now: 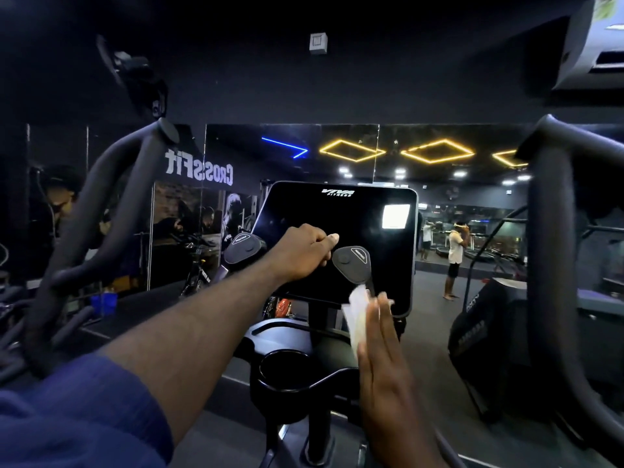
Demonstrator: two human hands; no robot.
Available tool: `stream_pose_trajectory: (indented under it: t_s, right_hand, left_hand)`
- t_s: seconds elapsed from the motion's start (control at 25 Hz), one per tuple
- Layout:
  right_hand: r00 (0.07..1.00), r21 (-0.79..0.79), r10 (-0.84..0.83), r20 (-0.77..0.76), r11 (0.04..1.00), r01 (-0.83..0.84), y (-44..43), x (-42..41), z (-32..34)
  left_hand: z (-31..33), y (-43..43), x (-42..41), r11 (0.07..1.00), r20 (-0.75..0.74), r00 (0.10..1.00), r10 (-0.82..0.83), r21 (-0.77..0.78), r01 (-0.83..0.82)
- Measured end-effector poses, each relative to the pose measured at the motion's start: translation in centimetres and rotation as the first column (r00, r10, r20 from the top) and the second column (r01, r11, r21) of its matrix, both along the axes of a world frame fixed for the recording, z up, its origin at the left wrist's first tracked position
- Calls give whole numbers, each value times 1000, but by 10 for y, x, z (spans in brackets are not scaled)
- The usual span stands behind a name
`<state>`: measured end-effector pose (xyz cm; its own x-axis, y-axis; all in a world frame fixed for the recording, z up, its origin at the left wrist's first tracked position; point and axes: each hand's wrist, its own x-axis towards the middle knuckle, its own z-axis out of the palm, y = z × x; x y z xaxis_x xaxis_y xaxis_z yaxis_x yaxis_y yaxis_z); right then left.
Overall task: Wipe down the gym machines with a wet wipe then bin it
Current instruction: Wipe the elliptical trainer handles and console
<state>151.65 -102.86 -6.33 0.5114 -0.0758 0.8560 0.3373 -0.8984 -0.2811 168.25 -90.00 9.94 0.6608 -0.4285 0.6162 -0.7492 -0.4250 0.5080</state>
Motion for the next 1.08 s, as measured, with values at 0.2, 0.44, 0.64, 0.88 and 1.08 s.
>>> stream_pose_trajectory:
  t_s: [0.2,0.44,0.64,0.88,1.08]
  right_hand:
    - [941,-374,-339,9,871,318,15,17,42]
    - [900,-223,-370,-228,920,322,29,-5,20]
    - [894,129,-305,-329,923,363,38,12,66]
    - [895,274,-179,-408,911,308,24,17,90]
    - [922,497,121,-369,864,85,5,-13,14]
  left_hand:
    - [4,3,5,997,-16,999,33,-65,-34]
    - [3,-2,-4,992,-47,999,1,-126,-7]
    - [0,10,-6,988,-48,998,40,-146,-46]
    - [0,3,-12,979,-64,998,-18,-204,5]
    - [-12,-3,-16,977,-113,993,-47,-210,22]
